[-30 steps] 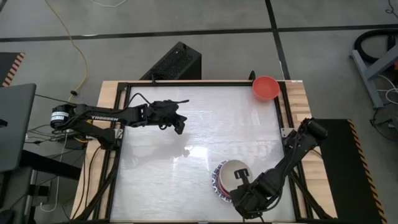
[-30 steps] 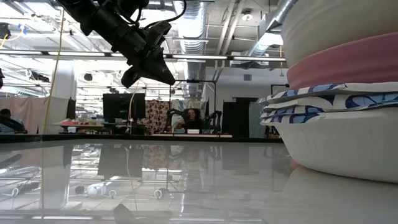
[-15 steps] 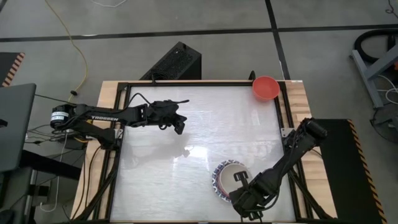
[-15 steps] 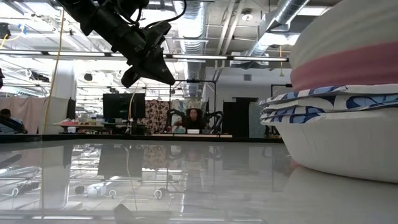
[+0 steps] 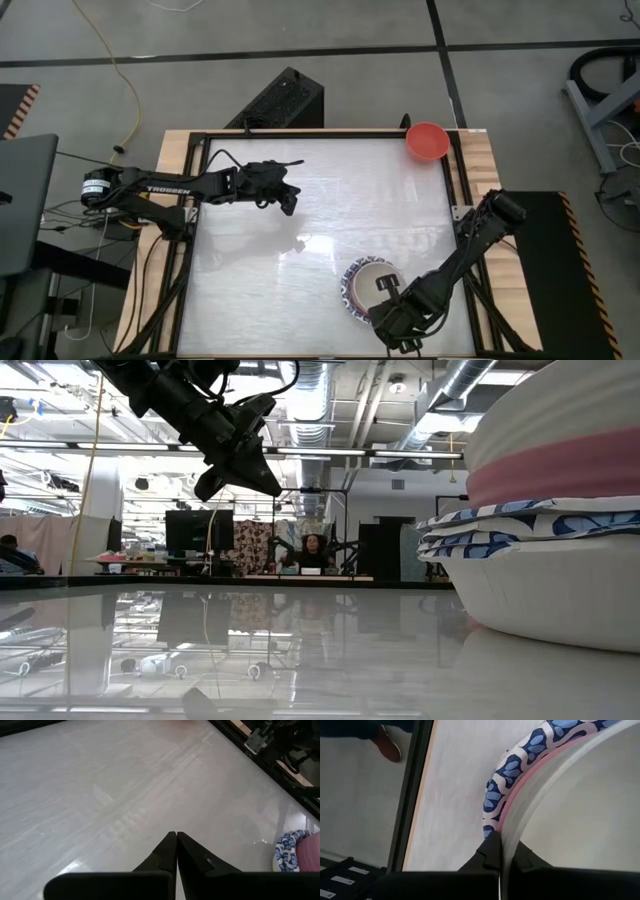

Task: Nest bowls inside each other
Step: Stack the white bowl on top of the pink bowl

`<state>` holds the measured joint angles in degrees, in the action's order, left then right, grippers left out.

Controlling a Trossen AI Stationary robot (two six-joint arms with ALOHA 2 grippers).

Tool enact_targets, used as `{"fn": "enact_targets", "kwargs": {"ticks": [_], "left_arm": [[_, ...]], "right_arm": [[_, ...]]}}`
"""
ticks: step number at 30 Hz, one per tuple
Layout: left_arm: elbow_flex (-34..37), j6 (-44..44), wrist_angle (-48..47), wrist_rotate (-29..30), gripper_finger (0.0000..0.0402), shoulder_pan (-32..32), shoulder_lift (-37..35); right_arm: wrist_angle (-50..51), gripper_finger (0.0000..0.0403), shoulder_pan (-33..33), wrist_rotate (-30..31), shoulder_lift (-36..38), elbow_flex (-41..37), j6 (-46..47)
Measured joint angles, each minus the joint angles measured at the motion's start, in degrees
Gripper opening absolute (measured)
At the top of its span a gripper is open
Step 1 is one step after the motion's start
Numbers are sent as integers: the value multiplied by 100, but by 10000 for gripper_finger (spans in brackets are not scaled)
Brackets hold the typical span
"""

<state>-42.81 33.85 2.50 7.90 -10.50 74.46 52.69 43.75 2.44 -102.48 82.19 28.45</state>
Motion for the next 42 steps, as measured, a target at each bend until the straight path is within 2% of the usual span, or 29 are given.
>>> {"fn": "enact_targets", "kwargs": {"ticks": [10, 22, 30, 35, 42], "left_arm": [[0, 78, 0, 1, 0, 0, 0], [0, -40, -1, 36, 0, 0, 0], [0, -155, 0, 158, 0, 0, 0], [0, -169, -2, 185, 0, 0, 0], [0, -130, -2, 328, 0, 0, 0]], "right_arm": [[-1, 36, -58, 97, 46, 2, 217], [46, 116, -152, 251, 169, 13, 319], [482, 168, -153, 537, 471, 15, 542], [682, 177, -153, 546, 535, 15, 560], [694, 167, -153, 546, 535, 15, 387]]}}
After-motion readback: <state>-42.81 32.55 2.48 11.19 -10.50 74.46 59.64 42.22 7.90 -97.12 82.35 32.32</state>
